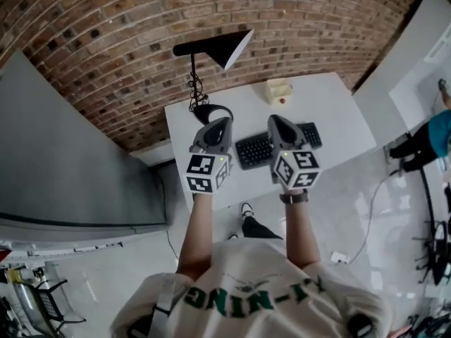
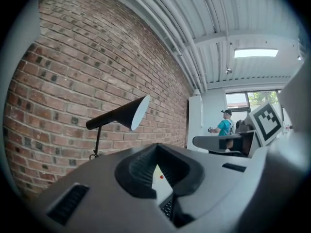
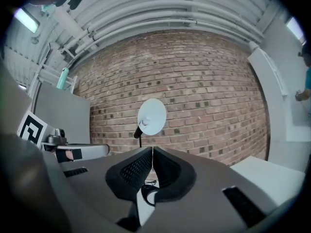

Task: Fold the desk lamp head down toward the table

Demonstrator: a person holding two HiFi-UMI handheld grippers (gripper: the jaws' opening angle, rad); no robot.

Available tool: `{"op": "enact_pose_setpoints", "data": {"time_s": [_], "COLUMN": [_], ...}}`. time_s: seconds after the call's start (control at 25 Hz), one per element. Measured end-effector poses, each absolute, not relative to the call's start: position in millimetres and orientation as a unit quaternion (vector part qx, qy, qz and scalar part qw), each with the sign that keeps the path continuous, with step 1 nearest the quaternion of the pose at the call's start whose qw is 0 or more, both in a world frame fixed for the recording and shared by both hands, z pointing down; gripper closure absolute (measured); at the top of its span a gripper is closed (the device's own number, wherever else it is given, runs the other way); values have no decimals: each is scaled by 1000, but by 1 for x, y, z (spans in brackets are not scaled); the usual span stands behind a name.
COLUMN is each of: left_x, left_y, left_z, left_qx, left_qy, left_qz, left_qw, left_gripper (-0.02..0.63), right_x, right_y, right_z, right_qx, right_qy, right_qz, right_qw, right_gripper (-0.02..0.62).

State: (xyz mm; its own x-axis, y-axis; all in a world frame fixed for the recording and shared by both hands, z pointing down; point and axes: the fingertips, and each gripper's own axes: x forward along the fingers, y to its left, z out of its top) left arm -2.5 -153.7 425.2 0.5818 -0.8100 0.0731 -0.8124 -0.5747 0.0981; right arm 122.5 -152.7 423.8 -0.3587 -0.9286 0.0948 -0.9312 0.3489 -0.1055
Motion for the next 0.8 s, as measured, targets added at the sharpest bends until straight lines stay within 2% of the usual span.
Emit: {"op": "enact_pose_setpoints", "data": {"time_s": [0.2, 0.44, 0.8], "left_x": [-7, -14, -21], "left_y": [-184, -216, -229], "left_z": [405, 409, 401], "left_qx": [874, 851, 828], "left_qy": [-484, -522, -556], "left_qz": [-3, -4, -11], "left_qw": [45, 60, 69], "left_gripper": [606, 606, 606], "right_x": [122, 120, 109], "right_y": [-206, -261, -315], "right_z": [404, 369, 311], "right_qx": [533, 478, 408], "right_qy": [-845, -878, -907], "right_qz": [48, -6, -103], "right_qw": [10, -6, 13], "right_gripper": [589, 589, 583]}}
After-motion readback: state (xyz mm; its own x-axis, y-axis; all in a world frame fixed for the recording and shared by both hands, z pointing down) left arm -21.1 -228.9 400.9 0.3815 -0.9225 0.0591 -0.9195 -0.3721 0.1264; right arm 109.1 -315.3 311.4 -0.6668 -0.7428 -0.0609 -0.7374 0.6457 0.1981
